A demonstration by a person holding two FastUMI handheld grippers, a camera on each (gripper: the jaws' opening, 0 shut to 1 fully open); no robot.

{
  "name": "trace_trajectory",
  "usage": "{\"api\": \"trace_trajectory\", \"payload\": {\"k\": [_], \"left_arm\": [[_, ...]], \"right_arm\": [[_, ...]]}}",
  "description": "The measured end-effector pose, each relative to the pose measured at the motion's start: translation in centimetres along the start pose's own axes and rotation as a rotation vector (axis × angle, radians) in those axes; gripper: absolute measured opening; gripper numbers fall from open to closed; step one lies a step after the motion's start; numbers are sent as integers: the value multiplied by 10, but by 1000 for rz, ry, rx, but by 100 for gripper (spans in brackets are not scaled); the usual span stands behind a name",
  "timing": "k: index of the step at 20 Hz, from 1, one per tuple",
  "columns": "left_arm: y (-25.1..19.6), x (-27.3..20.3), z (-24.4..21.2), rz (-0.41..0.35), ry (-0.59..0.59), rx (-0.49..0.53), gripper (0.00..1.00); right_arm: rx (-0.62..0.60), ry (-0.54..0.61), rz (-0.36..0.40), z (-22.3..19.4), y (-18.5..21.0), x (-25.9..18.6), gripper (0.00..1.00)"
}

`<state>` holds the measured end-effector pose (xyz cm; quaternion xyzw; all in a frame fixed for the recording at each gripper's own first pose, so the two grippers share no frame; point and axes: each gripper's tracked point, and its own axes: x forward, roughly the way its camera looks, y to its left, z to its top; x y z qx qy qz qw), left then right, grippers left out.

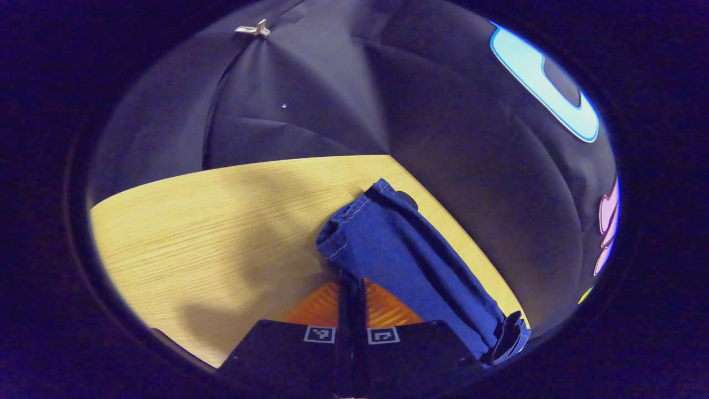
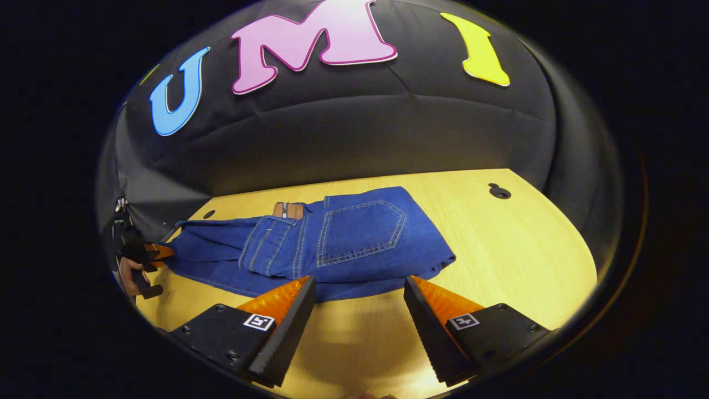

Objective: Grasp the waist and the cuffs of the jeans and fold them to make the two legs overlap; first hold the waist and fold one-third of the jeans toward the cuffs, then hold the cuffs and fold the remaining one-third in the same direction to finish folding.

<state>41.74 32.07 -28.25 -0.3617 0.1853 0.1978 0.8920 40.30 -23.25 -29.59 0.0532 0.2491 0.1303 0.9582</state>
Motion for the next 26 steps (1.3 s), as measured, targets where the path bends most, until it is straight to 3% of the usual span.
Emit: {"api": "trace_trajectory", "payload": {"k": [3, 8, 11, 15, 19, 22, 24, 26], "left_arm": [[-12, -8, 10, -22, -35, 68, 7], [-68, -39, 34, -118, -116, 160, 6], [-134, -71, 43, -234, -172, 202, 6], [-249, -131, 29, -425, -228, 384, 6], [-365, -186, -32, -623, -215, 546, 6], [-434, -205, -115, -758, -135, 604, 6], [-463, -202, -186, -801, -48, 626, 6], [-471, -188, -244, -796, 3, 673, 6]], "right_arm": [[6, -35, -29, 12, -14, -2, 98], [24, -53, -75, 24, -41, -12, 97], [28, -67, -108, 30, -59, -20, 97], [38, -67, -139, 31, -82, -28, 97], [64, -65, -162, 28, -103, -39, 97], [72, -77, -196, 29, -127, -52, 98], [86, -78, -219, 28, -144, -62, 97], [96, -85, -246, 27, -161, -73, 97]]}}
